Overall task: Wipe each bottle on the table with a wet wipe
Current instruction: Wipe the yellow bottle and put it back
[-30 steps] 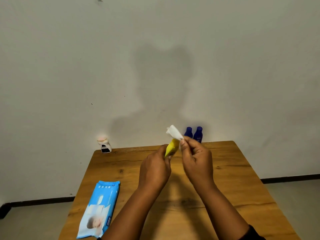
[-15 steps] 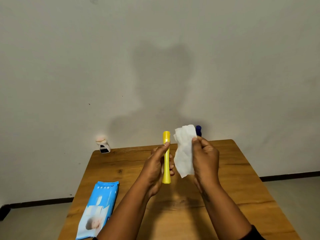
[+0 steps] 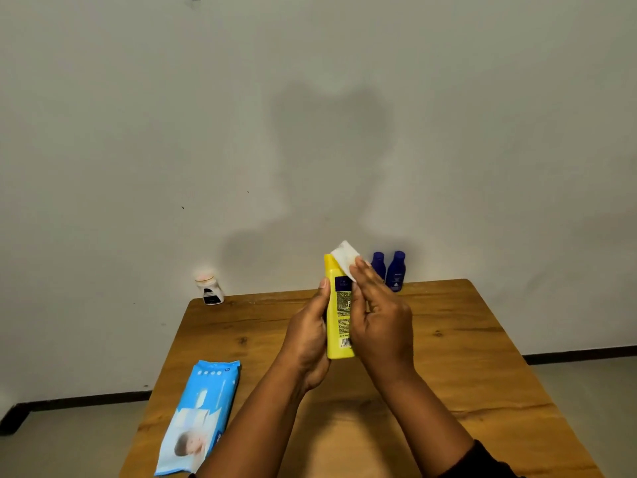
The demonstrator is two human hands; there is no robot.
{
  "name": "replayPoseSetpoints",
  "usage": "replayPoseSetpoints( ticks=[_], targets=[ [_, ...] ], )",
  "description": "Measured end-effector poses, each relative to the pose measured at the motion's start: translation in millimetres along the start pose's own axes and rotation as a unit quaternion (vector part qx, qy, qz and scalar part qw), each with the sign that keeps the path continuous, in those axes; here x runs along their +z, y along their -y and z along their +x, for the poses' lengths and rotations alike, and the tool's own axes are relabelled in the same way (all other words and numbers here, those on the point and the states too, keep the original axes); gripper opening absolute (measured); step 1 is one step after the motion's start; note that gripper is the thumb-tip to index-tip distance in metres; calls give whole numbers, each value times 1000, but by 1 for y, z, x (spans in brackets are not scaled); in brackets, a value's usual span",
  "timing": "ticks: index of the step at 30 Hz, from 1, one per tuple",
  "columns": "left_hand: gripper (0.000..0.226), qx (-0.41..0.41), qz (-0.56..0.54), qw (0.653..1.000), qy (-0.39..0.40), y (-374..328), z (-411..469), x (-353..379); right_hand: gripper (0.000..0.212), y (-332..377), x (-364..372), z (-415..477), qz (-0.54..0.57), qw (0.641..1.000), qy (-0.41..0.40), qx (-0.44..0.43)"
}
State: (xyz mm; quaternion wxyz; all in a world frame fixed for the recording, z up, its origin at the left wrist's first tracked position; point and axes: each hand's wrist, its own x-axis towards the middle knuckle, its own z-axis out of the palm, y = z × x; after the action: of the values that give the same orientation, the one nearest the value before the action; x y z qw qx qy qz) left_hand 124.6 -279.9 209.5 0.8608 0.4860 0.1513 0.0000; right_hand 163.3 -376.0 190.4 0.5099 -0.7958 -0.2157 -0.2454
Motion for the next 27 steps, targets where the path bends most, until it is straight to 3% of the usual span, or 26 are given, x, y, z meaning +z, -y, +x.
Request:
replayPoseSetpoints(
  ticks=[10, 17, 20, 24, 27],
  targets=[
    [50, -46, -170, 984, 39, -16, 15, -15, 40, 5, 2, -54, -66, 980, 123, -138],
    [48, -51, -171, 984, 26, -2, 14, -7, 40, 0, -2, -9, -21, 995, 93, -43],
    [40, -35, -177, 983, 27, -4, 14, -1, 43, 16, 6, 13, -23, 990, 126, -53],
    [36, -27, -208, 977, 45, -14, 13, -9, 43, 21, 5, -5, -14, 971, 201, -127],
    [41, -40, -192, 979, 47, -17, 14, -14, 42, 7, -4, -13, -30, 973, 177, -145]
  ],
)
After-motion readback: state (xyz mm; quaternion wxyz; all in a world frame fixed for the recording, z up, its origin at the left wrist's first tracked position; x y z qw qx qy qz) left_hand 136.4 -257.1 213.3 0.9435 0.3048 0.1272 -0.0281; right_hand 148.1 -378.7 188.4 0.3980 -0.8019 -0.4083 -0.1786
